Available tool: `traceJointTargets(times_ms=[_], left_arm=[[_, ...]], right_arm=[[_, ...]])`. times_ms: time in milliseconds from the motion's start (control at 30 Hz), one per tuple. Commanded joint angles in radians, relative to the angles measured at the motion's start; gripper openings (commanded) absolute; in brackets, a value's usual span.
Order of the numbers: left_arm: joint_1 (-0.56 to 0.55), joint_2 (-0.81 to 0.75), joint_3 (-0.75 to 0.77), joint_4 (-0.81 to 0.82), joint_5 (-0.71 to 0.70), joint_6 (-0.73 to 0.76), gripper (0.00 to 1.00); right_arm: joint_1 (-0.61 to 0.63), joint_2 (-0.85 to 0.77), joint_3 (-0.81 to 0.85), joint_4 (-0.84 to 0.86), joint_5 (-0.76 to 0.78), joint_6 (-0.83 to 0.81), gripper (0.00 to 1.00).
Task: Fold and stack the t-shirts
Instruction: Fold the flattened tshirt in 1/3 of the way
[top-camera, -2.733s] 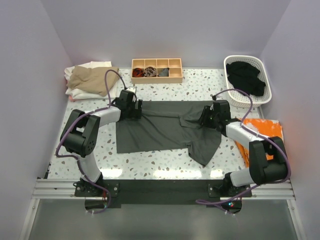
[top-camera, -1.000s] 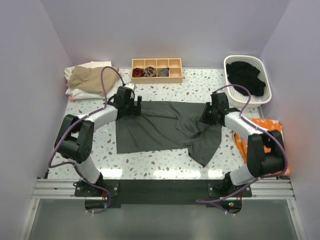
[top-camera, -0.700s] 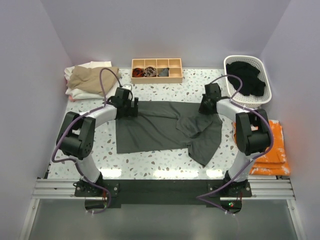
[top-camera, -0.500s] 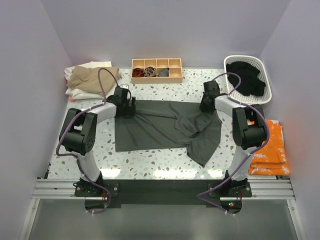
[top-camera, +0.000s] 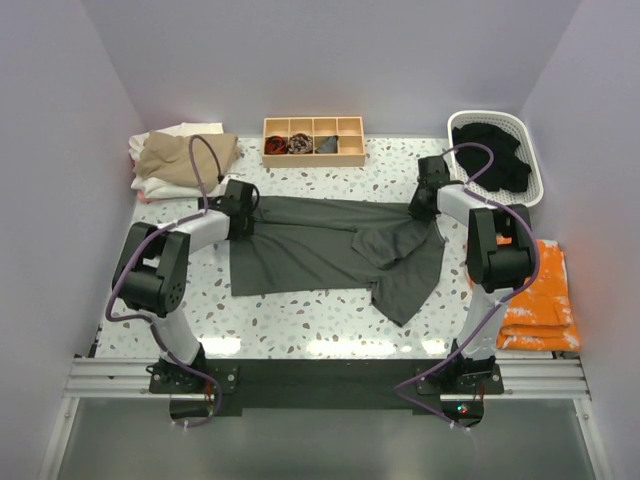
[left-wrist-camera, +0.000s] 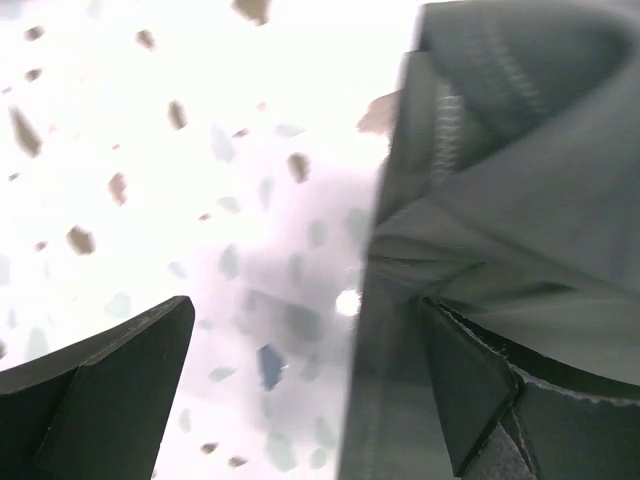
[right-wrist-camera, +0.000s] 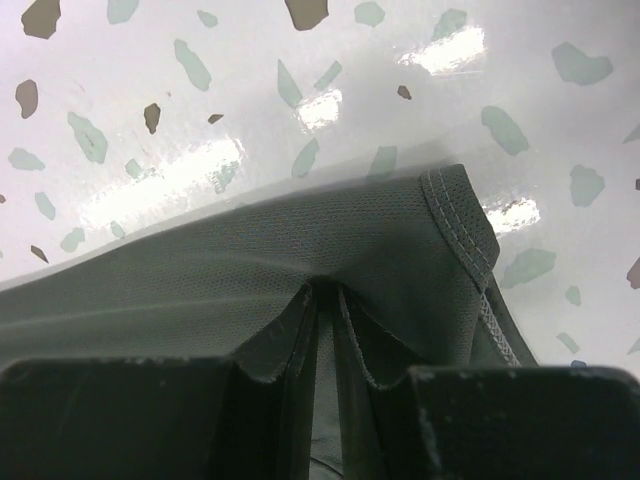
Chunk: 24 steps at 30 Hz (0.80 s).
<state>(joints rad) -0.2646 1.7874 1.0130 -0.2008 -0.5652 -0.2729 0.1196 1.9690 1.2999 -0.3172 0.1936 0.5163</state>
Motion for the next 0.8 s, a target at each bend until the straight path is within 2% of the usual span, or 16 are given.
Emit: traceJointTargets(times_ms=[0,133,533,767], left_arm=[[0.013,-0.083,-0.04,-0.034,-0.148,-0.049,1.0],[0.011,-0.12,-0.082,-0.005,-0.18,-0.06,1.0],[0.01,-0.103,-0.113,0.239,0.207,0.038,1.0],[0.01,-0.094,-0.106,0.316,0.251,0.07,1.0]], right_arm=[[-0.015,-0.033,-0.043,0.008,0.063,-0.031,0.19],[-0.014,-0.088,-0.082,0.049,0.015,-0.042,0.21],[-0.014,-0.064,-0.111,0.078,-0.063,-0.042,0.23],[-0.014,-0.05,-0.116,0.087,-0.092,-0.045,0.24]])
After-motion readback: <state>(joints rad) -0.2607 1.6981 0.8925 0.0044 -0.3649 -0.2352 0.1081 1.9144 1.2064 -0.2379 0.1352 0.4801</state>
